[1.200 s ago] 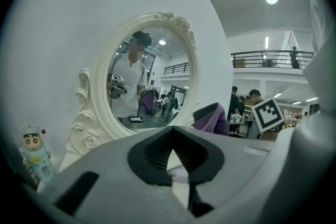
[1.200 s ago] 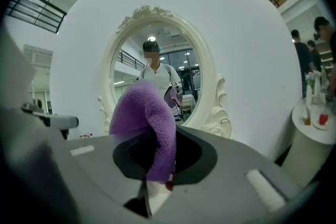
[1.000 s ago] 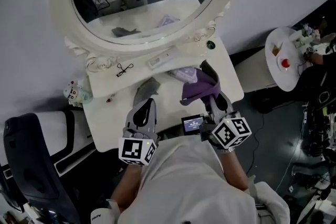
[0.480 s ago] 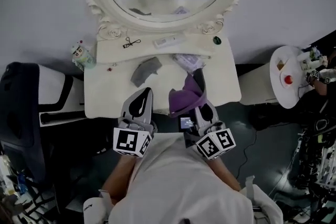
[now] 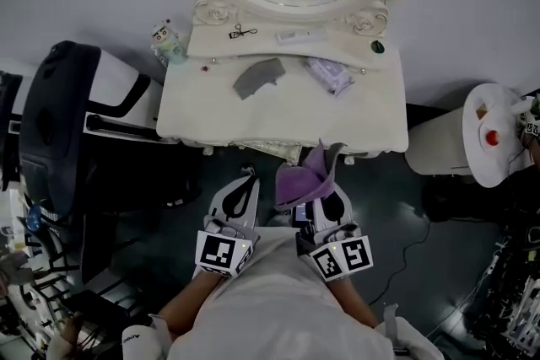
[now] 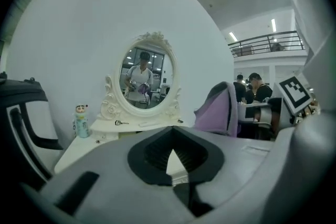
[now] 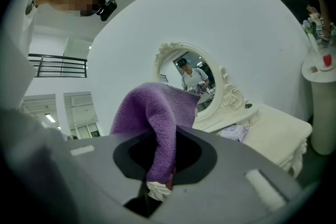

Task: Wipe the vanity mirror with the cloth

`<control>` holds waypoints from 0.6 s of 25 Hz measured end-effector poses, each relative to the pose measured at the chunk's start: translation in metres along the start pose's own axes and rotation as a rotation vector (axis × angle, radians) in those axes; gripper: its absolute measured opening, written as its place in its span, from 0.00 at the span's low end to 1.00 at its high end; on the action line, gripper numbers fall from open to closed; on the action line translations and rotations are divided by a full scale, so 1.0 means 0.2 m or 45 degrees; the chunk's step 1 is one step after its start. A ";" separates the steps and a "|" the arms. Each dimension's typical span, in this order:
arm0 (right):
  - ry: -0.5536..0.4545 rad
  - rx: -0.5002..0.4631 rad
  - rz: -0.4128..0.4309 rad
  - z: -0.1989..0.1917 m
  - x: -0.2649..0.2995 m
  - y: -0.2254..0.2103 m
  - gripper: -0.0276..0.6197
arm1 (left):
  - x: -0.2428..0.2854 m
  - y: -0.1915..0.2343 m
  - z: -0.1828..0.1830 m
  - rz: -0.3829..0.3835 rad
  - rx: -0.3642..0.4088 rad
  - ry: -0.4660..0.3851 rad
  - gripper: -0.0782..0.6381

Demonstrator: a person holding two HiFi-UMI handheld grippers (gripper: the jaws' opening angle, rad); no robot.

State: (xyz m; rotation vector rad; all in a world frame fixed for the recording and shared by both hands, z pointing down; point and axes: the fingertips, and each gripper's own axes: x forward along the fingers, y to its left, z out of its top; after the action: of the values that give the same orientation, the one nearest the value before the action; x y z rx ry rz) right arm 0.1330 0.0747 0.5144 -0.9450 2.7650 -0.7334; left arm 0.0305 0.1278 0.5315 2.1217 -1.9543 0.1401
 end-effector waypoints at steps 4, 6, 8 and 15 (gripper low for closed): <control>-0.057 -0.011 -0.060 -0.02 -0.14 0.03 0.13 | -0.06 -0.04 0.04 -0.031 0.051 -0.023 0.11; -0.088 -0.007 -0.120 -0.02 -0.21 0.03 0.13 | -0.09 -0.10 0.02 -0.086 0.050 -0.010 0.11; -0.121 -0.015 -0.181 -0.02 -0.26 0.04 0.13 | -0.13 -0.16 0.00 -0.173 0.065 0.000 0.11; -0.185 -0.049 -0.333 -0.23 -0.36 0.36 0.13 | -0.53 0.00 -0.16 -0.313 0.035 0.004 0.11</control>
State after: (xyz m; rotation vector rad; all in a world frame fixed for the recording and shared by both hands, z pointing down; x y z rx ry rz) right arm 0.1374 0.1865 0.5177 -1.3293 2.5674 -0.6185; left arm 0.0232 0.2380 0.5367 2.3556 -1.6806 0.1241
